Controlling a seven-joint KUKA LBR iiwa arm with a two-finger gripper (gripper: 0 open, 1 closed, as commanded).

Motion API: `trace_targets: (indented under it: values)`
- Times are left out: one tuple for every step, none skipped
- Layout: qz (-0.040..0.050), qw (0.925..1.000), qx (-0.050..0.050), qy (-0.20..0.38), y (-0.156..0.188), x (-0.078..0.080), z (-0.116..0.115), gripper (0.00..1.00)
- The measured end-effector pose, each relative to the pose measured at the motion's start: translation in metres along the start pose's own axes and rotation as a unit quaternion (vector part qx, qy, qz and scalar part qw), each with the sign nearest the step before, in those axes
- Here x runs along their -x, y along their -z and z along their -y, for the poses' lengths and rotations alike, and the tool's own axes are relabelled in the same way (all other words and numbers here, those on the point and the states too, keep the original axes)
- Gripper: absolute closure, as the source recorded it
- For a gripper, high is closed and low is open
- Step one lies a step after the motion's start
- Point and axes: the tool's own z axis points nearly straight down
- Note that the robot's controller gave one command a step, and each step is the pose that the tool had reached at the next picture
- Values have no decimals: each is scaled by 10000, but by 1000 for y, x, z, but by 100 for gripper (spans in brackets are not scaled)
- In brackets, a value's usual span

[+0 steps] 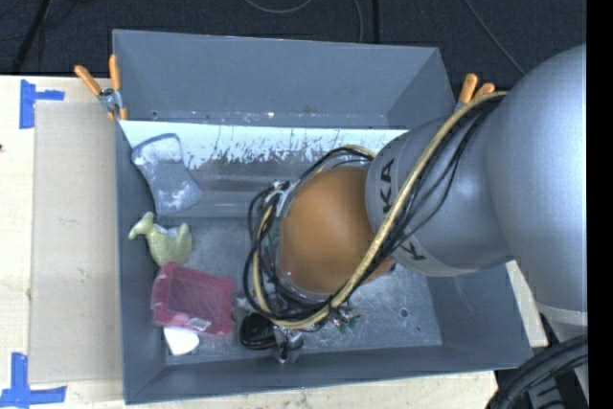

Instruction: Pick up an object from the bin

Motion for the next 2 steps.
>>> trace_targets:
  values:
    - [-1, 10000, 2, -4, 0, 0, 0, 100]
    - [-3, 10000, 3, -9, 0, 0, 0, 100]
